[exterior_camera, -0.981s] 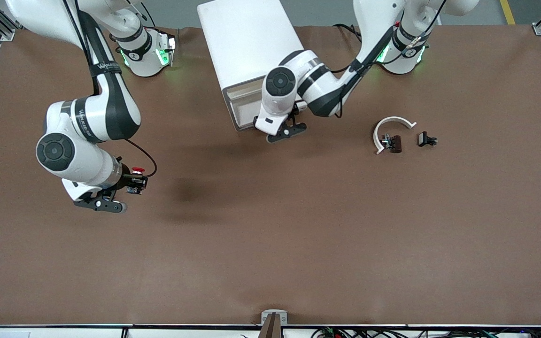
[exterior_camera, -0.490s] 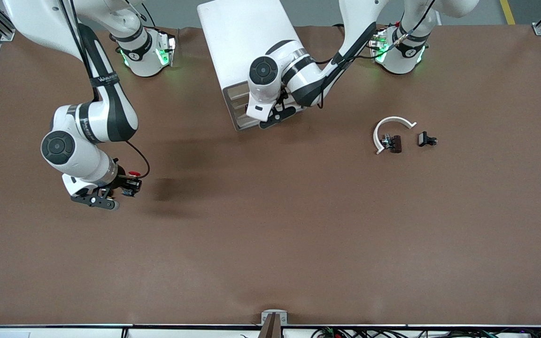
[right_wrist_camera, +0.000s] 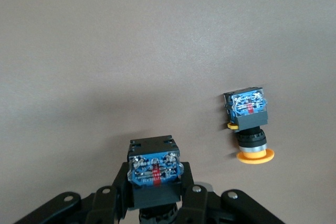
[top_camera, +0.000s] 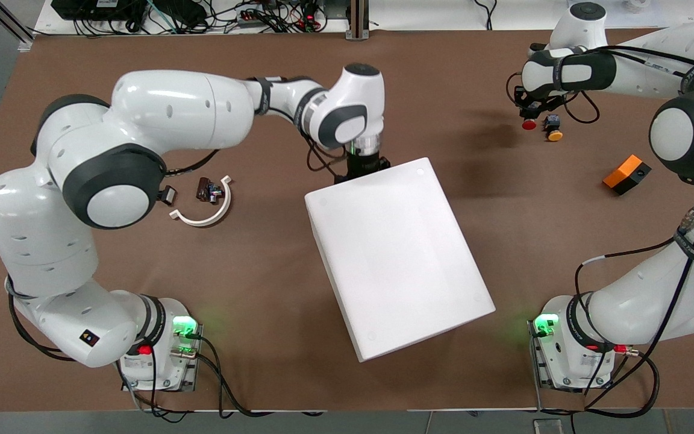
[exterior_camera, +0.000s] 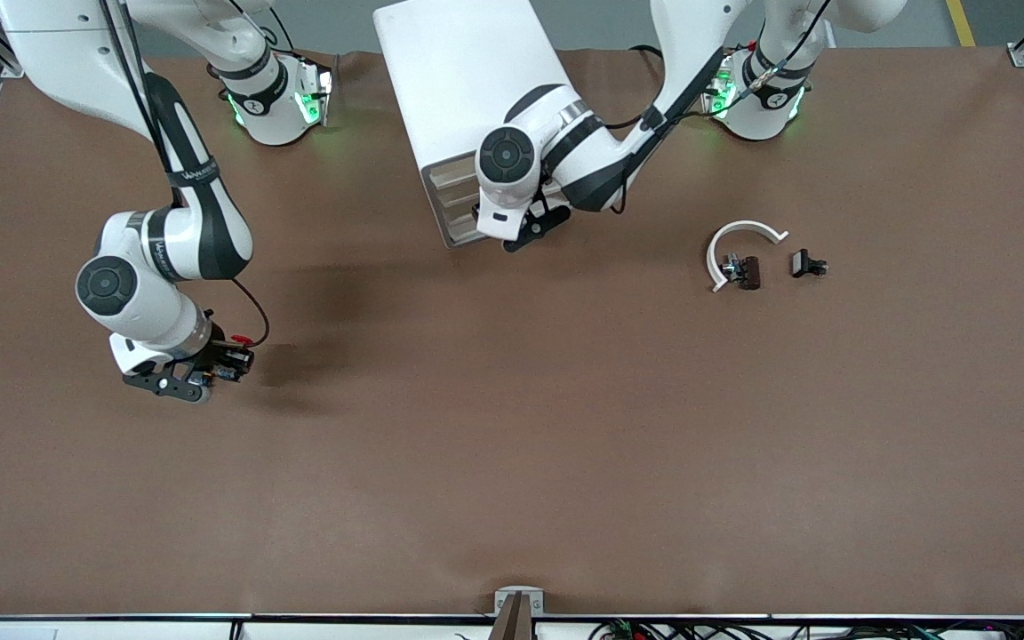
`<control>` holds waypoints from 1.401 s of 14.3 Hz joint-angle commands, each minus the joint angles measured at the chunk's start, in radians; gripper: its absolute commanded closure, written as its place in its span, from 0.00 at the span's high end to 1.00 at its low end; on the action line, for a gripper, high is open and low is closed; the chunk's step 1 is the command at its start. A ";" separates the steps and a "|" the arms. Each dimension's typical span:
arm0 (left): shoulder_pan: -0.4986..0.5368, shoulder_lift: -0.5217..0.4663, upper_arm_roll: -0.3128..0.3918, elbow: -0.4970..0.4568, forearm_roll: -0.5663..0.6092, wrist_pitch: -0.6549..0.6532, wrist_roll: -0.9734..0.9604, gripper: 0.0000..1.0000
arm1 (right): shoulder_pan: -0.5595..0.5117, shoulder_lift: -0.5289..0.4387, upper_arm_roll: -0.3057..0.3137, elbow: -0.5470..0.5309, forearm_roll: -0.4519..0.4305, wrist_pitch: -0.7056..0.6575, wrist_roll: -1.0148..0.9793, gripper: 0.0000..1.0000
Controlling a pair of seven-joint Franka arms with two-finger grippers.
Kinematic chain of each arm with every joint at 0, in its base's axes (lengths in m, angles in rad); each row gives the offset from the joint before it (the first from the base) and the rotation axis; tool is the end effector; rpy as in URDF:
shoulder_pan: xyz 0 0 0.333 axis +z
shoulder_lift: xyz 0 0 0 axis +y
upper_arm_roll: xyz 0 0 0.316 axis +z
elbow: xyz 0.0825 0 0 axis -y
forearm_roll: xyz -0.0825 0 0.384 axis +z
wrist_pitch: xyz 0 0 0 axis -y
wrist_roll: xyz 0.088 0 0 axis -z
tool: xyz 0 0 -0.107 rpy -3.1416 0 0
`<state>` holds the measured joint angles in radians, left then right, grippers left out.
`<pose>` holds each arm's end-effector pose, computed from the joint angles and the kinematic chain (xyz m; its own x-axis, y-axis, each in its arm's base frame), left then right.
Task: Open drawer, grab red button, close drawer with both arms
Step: 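Push the drawer shut with the left gripper while the right gripper carries the button, then set the red button beside the orange button while the left gripper withdraws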
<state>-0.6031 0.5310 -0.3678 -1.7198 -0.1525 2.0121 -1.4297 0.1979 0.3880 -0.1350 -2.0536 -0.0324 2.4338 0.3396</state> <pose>0.3736 -0.5250 0.2838 0.7810 0.5322 -0.3268 0.5031 -0.8462 -0.1755 0.5926 0.0388 0.2481 0.9708 -0.2392 0.0182 -0.2399 -0.9683 0.0698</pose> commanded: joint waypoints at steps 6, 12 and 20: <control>0.262 0.001 0.000 0.138 0.086 -0.078 0.008 1.00 | -0.012 0.107 0.015 0.078 -0.061 0.007 0.010 0.00; 0.448 -0.077 0.000 0.138 0.228 -0.148 0.216 1.00 | -0.015 0.152 0.015 0.109 -0.060 0.016 0.013 0.00; 0.681 -0.241 -0.006 0.138 0.228 -0.236 0.694 1.00 | -0.001 0.187 0.015 0.109 -0.058 0.045 0.013 0.00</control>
<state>0.0499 0.3493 -0.3625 -1.5680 0.0605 1.8085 -0.8422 0.2014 0.5602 -0.1253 -1.9618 -0.0660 2.4703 0.3400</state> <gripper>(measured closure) 0.000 0.595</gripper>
